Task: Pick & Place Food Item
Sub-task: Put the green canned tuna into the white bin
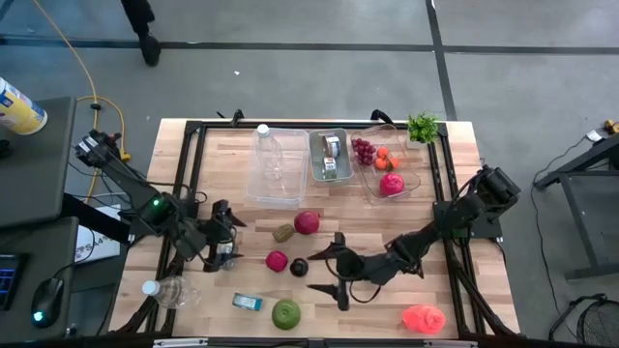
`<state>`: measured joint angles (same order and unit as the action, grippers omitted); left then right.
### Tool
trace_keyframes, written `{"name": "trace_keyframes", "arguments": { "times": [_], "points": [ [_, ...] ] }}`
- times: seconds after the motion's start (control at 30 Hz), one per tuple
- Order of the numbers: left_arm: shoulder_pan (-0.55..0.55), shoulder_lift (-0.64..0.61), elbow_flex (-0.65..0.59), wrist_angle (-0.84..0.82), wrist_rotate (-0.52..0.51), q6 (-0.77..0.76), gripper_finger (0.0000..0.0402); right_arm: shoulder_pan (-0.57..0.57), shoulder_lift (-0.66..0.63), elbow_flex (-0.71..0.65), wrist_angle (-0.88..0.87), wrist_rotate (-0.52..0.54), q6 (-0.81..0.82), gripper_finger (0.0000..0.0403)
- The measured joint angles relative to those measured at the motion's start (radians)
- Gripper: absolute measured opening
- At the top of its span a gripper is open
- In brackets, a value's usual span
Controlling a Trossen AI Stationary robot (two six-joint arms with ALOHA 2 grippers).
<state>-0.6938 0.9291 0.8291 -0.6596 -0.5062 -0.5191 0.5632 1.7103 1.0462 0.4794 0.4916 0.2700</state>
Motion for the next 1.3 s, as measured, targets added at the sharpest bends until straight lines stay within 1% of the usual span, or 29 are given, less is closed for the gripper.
{"name": "trace_keyframes", "arguments": {
  "times": [0.17,0.27,0.33,0.43,0.57,0.7,0.83,1.23,1.3],
  "points": [
    [-0.029,0.017,0.000,-0.022,-0.004,-0.180,0.0380,0.000,0.000,0.000,0.103,-0.022,0.125,0.0311],
    [-0.057,0.018,0.000,-0.058,-0.008,-0.345,0.0380,0.005,-0.001,0.000,0.126,-0.040,0.146,0.0311],
    [-0.076,0.020,0.000,-0.081,-0.046,-0.431,0.0380,0.006,-0.001,0.000,0.120,-0.066,0.148,0.0311],
    [-0.094,0.037,0.000,-0.139,-0.100,-0.572,0.0380,0.008,-0.001,0.000,0.114,-0.103,0.149,0.0311],
    [-0.089,0.072,0.000,-0.260,-0.097,-0.790,0.0380,0.007,-0.001,0.000,0.115,-0.187,0.156,0.0311],
    [-0.086,0.106,0.000,-0.390,-0.093,-0.946,0.0380,0.010,-0.001,0.000,0.116,-0.256,0.164,0.0311],
    [-0.086,0.128,0.000,-0.411,-0.093,-0.997,0.0380,0.013,-0.001,0.000,0.117,-0.264,0.177,0.0311],
    [-0.087,0.198,0.000,-0.410,-0.090,-0.949,0.0380,0.011,-0.001,0.000,0.185,-0.256,0.149,0.0311],
    [-0.081,0.195,0.000,-0.410,-0.055,-0.980,0.0380,0.010,-0.001,0.000,0.195,-0.256,0.146,0.0311]
  ]
}}
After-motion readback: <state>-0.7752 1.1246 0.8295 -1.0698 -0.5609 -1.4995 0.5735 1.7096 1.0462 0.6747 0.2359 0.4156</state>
